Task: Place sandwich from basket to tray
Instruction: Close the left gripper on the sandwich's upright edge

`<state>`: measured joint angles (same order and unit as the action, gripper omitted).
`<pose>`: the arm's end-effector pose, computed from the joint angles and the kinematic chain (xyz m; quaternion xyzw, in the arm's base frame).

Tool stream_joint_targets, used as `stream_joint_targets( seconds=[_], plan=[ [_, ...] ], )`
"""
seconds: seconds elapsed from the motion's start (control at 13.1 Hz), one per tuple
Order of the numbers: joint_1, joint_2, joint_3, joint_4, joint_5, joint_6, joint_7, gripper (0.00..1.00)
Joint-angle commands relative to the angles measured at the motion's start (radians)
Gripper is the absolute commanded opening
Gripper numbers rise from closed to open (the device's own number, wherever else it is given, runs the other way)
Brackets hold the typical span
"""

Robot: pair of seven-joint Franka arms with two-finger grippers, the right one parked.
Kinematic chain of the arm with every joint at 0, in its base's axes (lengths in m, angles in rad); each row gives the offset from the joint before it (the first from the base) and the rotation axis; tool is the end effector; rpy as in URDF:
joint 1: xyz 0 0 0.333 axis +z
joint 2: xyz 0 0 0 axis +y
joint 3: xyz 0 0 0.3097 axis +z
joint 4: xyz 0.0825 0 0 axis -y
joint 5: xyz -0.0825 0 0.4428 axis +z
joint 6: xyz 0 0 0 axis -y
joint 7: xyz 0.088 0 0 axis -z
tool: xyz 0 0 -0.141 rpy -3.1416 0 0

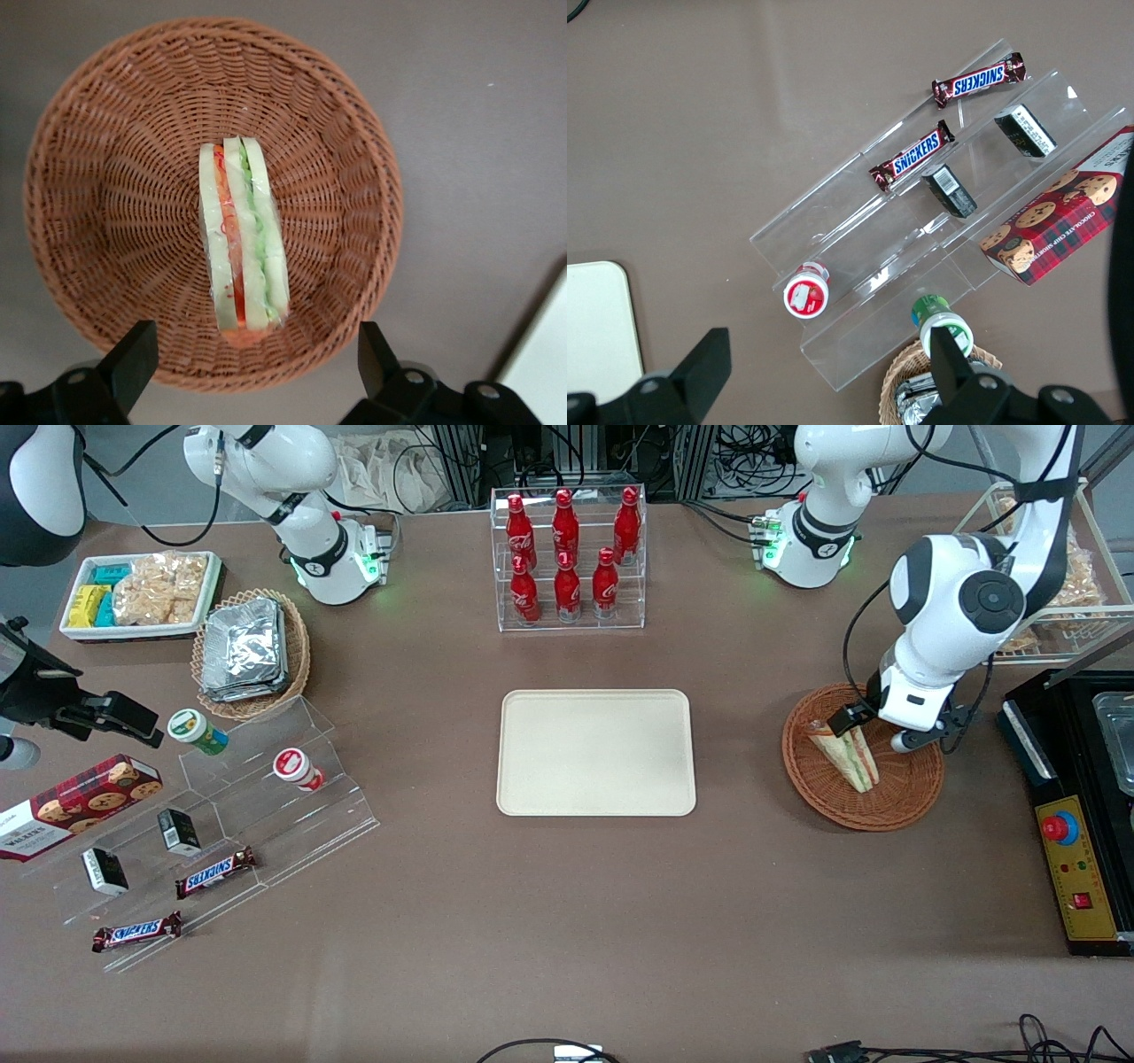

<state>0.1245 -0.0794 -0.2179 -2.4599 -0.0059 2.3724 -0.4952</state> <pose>0.5074 -0.0458 0.2419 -0.9794 -0.2020 0.0029 0.0077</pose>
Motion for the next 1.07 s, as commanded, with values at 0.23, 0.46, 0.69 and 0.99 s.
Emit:
stream_joint_targets(
  seconds=[0.23,0.46,0.69,0.99],
  plan=[
    [0.003,0.122,0.034,-0.079,-0.002,0.238,-0.011,1.0],
    [0.003,0.167,0.035,-0.079,-0.002,0.275,-0.011,1.0],
    [0.004,0.179,0.035,-0.077,-0.002,0.277,-0.011,0.99],
    [0.003,0.184,0.035,-0.076,-0.002,0.28,-0.005,0.0]
  ],
)
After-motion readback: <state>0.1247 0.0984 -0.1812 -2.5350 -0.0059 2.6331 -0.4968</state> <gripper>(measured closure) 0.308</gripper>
